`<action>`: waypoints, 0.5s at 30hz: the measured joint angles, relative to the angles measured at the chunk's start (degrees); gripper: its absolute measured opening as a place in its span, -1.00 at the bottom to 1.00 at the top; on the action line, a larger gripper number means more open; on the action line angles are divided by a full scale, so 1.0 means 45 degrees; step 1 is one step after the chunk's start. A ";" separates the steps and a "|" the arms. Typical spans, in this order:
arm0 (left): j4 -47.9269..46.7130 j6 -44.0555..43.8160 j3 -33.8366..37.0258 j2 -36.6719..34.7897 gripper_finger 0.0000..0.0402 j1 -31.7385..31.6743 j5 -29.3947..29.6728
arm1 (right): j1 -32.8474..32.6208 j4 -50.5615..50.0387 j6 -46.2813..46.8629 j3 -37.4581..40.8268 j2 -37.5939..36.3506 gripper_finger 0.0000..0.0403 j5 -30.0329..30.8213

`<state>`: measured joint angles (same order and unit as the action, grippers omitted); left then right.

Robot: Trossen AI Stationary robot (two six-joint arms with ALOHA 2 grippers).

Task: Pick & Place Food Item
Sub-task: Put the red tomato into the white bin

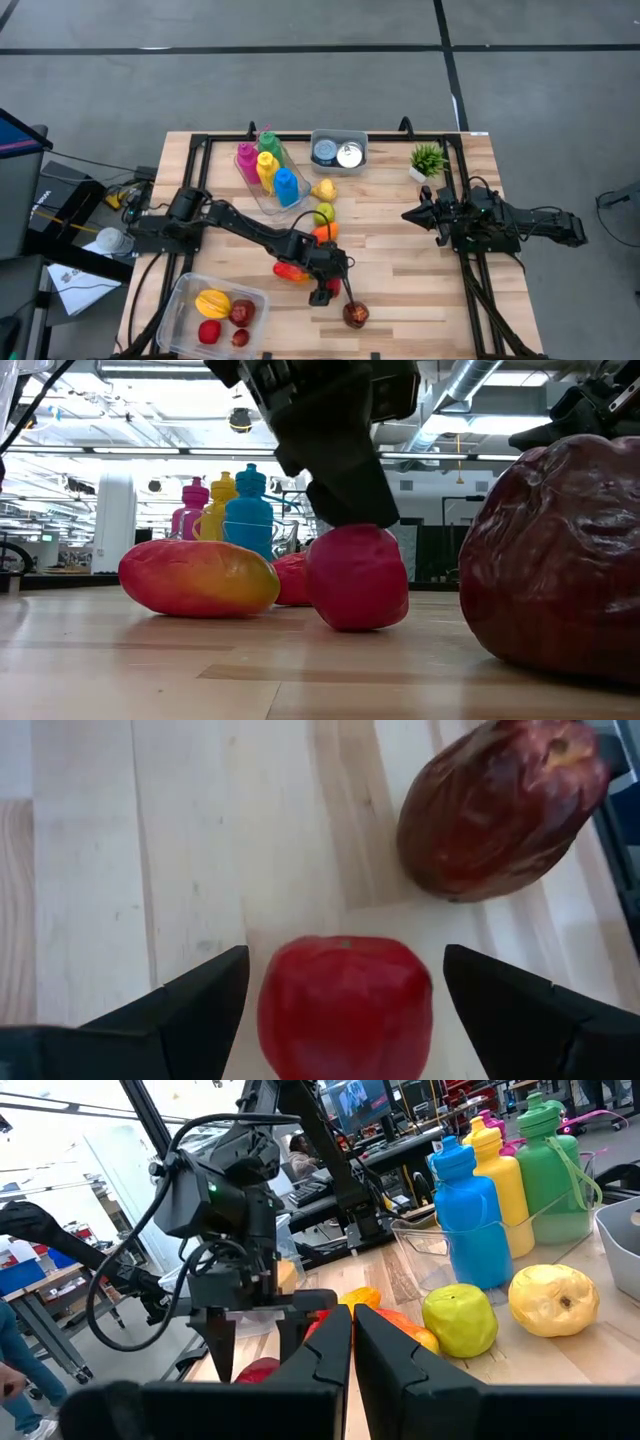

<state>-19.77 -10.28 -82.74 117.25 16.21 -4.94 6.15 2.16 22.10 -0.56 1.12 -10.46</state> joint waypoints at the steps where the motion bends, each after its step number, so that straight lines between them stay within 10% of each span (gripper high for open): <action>1: -0.0068 0.0000 0.0000 0.0000 0.61 0.0000 0.0007 | -0.0003 -0.0001 -0.0002 0.0000 0.0000 -0.94 -0.0004; 15: 0.1199 -0.0485 0.1282 0.0107 0.61 0.0257 -0.0143 | -0.0004 -0.0002 0.0000 0.0000 0.0001 -0.94 -0.0001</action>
<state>-14.37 -12.46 -76.97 117.73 17.37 -5.58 6.13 2.15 22.09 -0.56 1.13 -10.47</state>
